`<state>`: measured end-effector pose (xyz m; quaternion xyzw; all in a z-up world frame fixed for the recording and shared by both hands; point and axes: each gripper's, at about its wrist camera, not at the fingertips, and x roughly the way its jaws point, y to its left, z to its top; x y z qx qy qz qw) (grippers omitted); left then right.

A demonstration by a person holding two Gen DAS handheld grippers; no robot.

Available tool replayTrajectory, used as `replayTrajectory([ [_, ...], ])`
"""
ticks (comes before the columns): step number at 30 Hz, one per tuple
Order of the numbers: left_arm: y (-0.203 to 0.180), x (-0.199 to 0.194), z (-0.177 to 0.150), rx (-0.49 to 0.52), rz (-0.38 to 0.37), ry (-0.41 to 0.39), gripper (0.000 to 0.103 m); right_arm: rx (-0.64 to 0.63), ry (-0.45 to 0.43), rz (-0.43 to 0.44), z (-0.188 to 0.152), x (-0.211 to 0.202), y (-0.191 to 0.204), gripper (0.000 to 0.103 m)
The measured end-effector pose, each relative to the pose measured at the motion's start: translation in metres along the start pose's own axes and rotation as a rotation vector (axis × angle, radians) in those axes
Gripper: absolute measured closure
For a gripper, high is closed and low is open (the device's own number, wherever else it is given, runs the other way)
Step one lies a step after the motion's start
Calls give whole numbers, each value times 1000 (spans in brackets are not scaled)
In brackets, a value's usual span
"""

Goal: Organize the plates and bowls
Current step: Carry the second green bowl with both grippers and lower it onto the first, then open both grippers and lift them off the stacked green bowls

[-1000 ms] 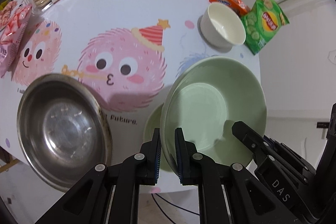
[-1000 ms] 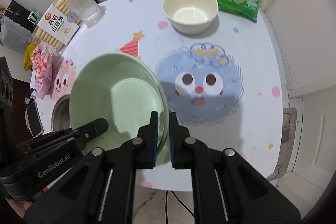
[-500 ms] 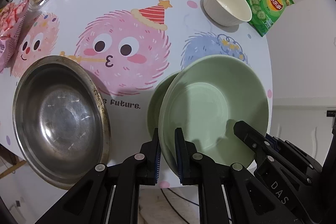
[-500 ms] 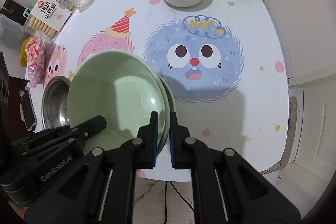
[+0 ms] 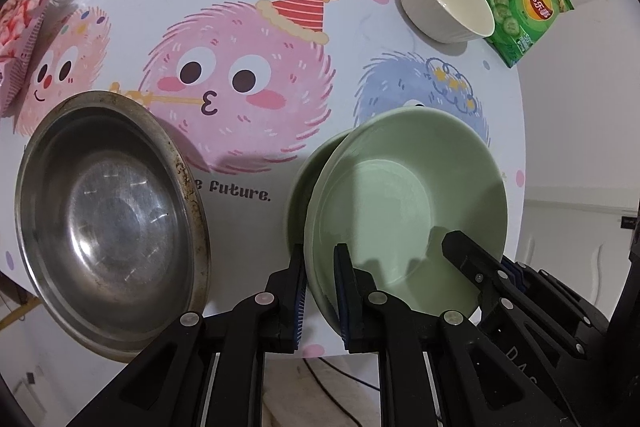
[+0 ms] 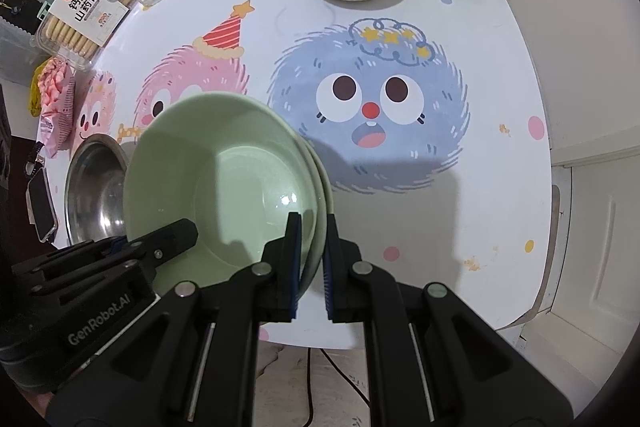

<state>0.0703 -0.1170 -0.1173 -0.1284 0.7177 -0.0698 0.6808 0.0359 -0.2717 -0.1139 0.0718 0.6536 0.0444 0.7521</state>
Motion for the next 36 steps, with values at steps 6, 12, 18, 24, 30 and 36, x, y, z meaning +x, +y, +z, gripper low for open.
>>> replayTrajectory([
  [6, 2, 0, 4, -2, -13, 14, 84, 26, 25, 3, 4, 6, -4, 92],
  [12, 4, 0, 9, -16, -28, 33, 81, 29, 43, -7, 7, 8, -3, 92],
  [18, 3, -12, 9, -25, -35, 16, 60, 18, 55, -24, 10, 9, 2, 92],
  [24, 9, -19, 12, -48, -56, 4, 59, 8, 62, -32, 12, 11, 5, 92],
  [30, 12, -17, 13, -59, -65, 16, 59, 7, 78, -44, 13, 11, 7, 91],
  [36, 11, -16, 14, -59, -69, 18, 59, 30, 83, -34, 15, 10, 2, 90],
])
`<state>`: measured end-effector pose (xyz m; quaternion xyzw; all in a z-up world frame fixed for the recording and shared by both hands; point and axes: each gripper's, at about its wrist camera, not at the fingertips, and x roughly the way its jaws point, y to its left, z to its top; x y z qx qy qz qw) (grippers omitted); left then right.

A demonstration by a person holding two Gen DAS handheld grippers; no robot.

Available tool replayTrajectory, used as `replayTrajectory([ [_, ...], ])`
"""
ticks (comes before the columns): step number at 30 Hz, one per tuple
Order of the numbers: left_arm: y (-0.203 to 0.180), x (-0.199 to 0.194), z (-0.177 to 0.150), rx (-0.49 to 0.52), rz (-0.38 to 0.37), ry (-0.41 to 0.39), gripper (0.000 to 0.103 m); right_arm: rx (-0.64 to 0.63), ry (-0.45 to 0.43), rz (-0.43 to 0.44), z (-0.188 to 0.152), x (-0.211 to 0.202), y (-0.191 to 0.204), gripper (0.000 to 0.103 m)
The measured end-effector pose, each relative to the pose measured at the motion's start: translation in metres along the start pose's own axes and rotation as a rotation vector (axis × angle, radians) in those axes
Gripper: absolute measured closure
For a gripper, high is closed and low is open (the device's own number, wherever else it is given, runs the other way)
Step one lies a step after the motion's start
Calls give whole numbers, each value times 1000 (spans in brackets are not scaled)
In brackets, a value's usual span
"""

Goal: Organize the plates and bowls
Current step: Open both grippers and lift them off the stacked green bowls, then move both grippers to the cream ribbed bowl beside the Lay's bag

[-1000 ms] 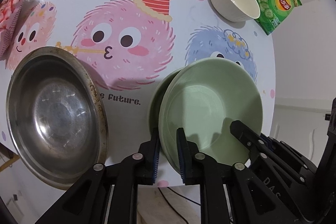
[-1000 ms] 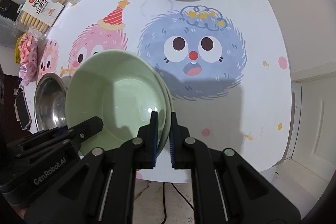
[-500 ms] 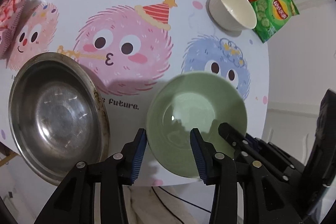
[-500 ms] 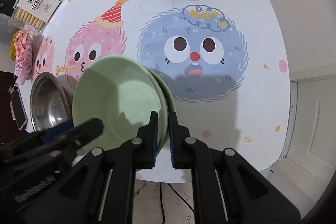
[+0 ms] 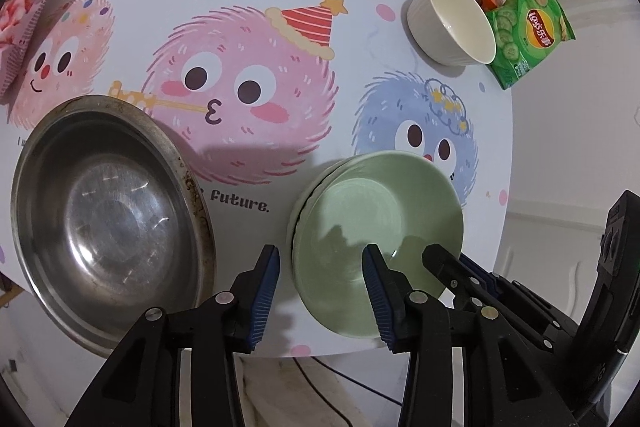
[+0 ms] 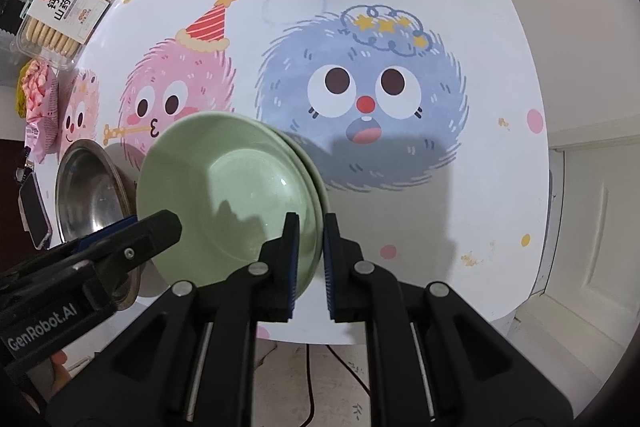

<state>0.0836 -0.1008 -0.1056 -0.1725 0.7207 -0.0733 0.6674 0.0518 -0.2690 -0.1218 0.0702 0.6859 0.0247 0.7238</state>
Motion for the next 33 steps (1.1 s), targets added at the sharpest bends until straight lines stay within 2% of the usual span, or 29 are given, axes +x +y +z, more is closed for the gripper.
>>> replayTrajectory([
  [7, 1, -8, 3, -2, -6, -16, 58, 14, -17, 9, 0, -7, -2, 88],
  [9, 0, -12, 5, 0, -15, -27, 55, 21, -28, 8, 1, -12, -2, 75],
  [10, -1, -16, 6, 3, -21, -40, 51, 30, -32, 6, 2, -15, -4, 62],
  [11, -3, -18, 7, 9, -25, -52, 49, 42, -36, 4, 3, -17, -5, 55],
  [14, -9, -24, 12, 33, -30, -80, 30, 59, -52, 8, 7, -26, -8, 53],
  [17, -14, -29, 22, 29, -54, -85, 20, 61, -67, 6, 15, -35, -13, 52],
  [26, -35, -35, 75, 34, -41, -126, 20, 105, -141, -16, 59, -57, -48, 52],
  [33, -63, -25, 114, 54, -20, -135, 20, 122, -157, -27, 97, -57, -67, 52],
])
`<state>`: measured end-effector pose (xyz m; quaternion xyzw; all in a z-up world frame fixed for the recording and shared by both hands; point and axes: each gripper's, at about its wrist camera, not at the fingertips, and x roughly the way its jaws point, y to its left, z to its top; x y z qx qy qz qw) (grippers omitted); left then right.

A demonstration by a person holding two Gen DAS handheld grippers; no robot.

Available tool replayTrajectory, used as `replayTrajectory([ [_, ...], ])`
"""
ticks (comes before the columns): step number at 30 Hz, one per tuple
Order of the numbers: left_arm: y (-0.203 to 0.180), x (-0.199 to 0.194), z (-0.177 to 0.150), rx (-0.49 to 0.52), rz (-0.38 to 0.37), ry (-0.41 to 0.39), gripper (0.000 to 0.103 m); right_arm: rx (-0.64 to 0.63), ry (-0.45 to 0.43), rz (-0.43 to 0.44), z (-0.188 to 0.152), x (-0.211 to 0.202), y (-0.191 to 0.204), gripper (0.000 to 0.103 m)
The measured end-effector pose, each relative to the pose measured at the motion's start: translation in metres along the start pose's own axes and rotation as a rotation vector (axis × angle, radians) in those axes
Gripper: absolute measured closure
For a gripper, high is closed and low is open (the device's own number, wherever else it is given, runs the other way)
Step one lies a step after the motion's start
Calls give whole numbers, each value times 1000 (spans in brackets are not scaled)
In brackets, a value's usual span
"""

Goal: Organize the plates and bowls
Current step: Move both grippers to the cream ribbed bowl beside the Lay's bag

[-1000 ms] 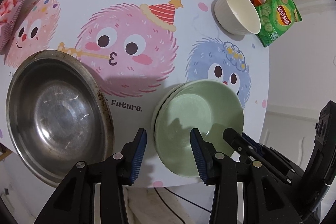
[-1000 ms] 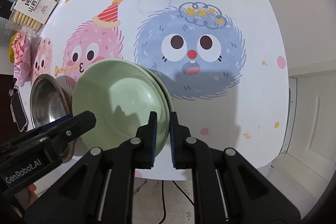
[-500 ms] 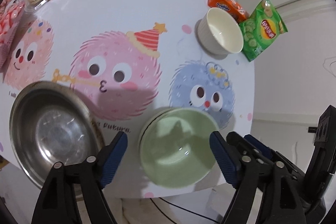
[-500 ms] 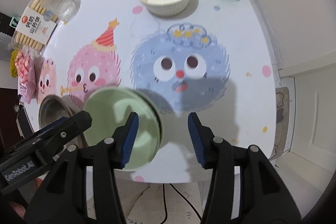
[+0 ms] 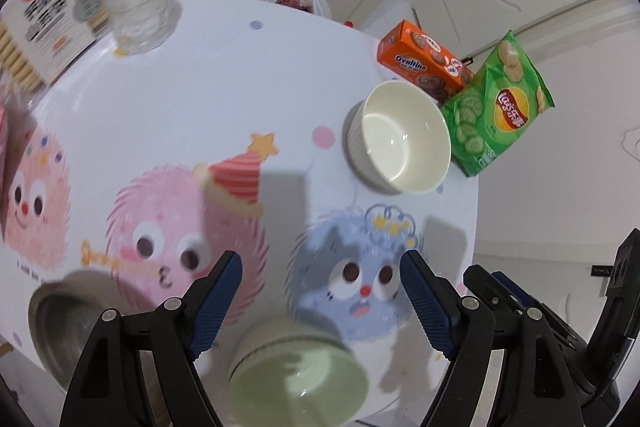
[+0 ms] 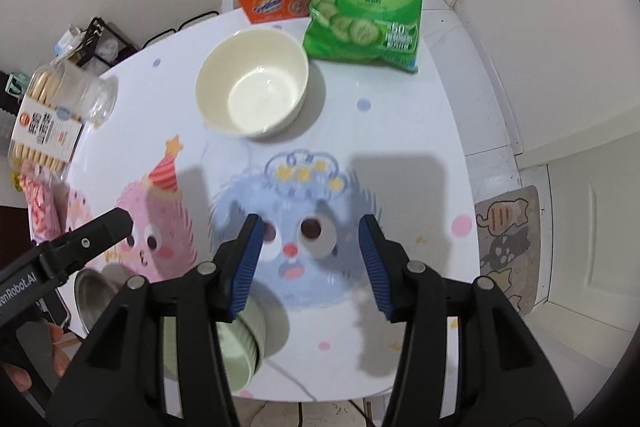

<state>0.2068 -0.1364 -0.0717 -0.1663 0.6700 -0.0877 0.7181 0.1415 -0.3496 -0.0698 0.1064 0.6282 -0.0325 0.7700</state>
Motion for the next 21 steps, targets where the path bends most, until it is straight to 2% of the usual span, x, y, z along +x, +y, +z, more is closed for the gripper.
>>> replayTrajectory([
  [10, -22, 41, 47, -32, 5, 27, 20, 68, 5, 66, 55, 24, -15, 51],
  [16, -26, 63, 73, -44, 43, 20, 20, 84, 2, 72, 85, 43, -21, 51],
  [21, -31, 80, 84, -27, 50, 34, 21, 116, 37, 107, 100, 69, -24, 51],
])
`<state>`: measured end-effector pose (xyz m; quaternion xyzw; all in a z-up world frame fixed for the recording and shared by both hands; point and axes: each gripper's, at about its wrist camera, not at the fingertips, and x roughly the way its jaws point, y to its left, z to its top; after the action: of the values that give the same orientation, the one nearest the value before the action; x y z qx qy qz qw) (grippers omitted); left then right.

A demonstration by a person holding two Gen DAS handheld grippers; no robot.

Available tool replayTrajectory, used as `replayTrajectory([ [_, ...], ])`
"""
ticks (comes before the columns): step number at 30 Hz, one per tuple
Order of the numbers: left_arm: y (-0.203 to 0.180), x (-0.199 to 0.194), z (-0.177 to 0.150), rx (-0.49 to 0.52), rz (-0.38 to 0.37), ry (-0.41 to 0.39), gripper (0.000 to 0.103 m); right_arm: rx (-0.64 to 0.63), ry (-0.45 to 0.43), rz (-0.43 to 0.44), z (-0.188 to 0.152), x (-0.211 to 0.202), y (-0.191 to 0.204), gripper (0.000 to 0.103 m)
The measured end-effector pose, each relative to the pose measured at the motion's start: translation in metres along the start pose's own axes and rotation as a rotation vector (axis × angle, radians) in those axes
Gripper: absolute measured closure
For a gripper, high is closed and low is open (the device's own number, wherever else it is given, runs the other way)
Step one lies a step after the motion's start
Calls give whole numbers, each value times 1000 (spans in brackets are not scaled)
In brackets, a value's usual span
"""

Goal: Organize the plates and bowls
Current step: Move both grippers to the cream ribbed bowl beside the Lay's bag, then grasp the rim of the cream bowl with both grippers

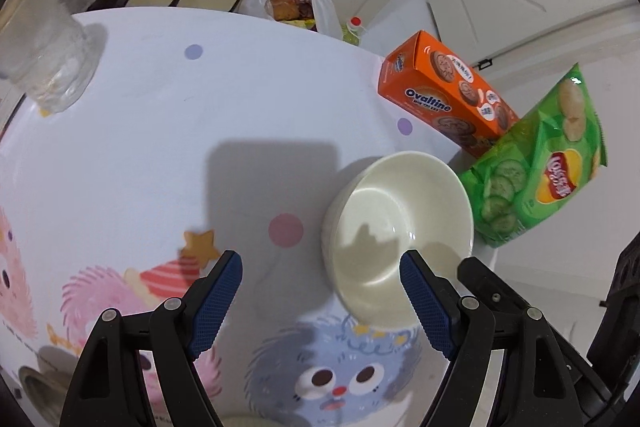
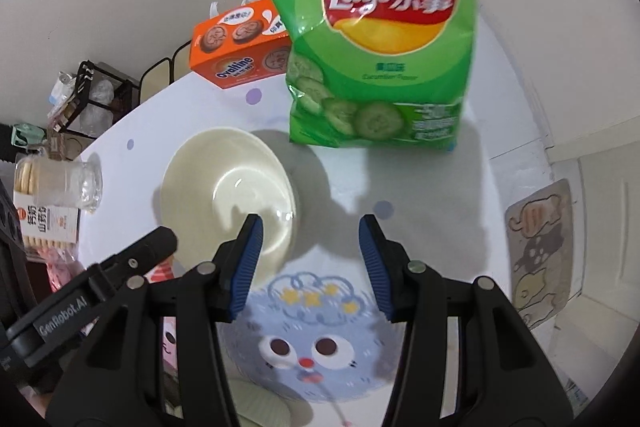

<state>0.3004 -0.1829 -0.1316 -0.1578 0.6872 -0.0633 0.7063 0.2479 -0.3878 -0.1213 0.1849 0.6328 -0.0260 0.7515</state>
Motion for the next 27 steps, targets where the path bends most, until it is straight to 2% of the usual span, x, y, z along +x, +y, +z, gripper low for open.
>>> replayTrajectory([
  [4, 2, 9, 5, -17, 3, 2, 22, -10, 19, -1, 7, 14, 3, 51],
  [13, 6, 22, 9, -18, 1, 25, 44, -17, 43, 13, 15, 30, 7, 52],
  [17, 6, 29, 12, -14, 5, 47, 63, -14, 59, 28, 16, 34, 6, 62],
  [18, 6, 30, 12, -13, 2, 49, 64, -17, 64, 29, 16, 36, 7, 63],
  [21, 6, 34, 12, -2, -3, 54, 67, -30, 72, 34, 17, 37, 9, 78],
  [23, 3, 34, 12, 15, -4, 54, 76, -37, 76, 36, 17, 38, 10, 83],
  [25, -1, 35, 13, 27, 4, 49, 79, -44, 77, 38, 17, 39, 12, 89],
  [26, -1, 35, 13, 26, -7, 43, 87, -46, 78, 38, 18, 40, 12, 90],
  [27, -4, 34, 13, 24, -10, 43, 90, -44, 79, 36, 17, 40, 11, 90],
])
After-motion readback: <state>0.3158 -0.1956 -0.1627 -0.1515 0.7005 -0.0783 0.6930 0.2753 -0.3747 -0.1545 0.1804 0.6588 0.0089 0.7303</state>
